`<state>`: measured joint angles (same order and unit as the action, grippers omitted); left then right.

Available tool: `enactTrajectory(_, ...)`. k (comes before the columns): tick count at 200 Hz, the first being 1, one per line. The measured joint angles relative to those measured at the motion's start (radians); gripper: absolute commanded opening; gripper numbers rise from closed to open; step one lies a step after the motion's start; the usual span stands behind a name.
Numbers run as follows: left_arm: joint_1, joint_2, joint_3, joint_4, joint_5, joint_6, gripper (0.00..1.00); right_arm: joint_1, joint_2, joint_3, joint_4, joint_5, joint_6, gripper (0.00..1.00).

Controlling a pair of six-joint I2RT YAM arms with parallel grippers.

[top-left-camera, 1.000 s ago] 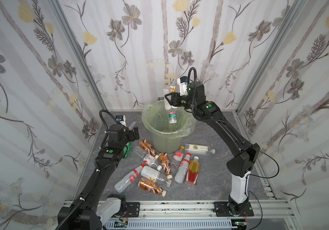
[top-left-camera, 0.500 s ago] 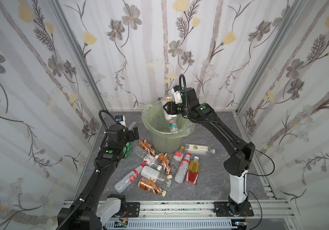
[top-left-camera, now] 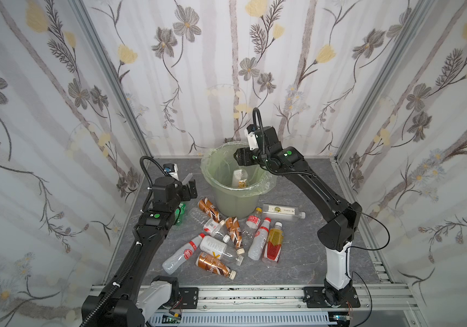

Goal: Put the plastic bottles in the bin
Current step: 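Open the right gripper to drop the bottle into the bin, then move the right gripper back toward the frosted matcha-label bottle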

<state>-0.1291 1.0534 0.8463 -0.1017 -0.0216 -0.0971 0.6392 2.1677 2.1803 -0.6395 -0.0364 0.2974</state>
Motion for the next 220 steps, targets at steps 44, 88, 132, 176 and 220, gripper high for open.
enactTrajectory(44,0.0,0.0,0.0,0.0,0.0,0.0,1.0,-0.001,-0.074,0.0,-0.034,0.044,-0.03,0.89)
enactTrajectory(88,0.0,-0.004,-0.003,0.001,0.008,0.0,1.0,-0.01,-0.232,-0.038,-0.043,0.129,-0.098,0.92)
enactTrajectory(132,0.002,-0.008,-0.006,0.001,0.016,0.004,1.0,-0.06,-0.509,-0.423,-0.034,0.18,-0.174,0.87)
enactTrajectory(176,0.004,-0.005,-0.006,0.001,0.026,0.01,1.0,-0.224,-0.77,-0.866,-0.018,0.114,-0.228,0.89)
enactTrajectory(220,0.004,-0.006,-0.006,0.001,0.045,0.01,1.0,-0.243,-0.753,-1.037,0.027,0.041,-0.303,0.91)
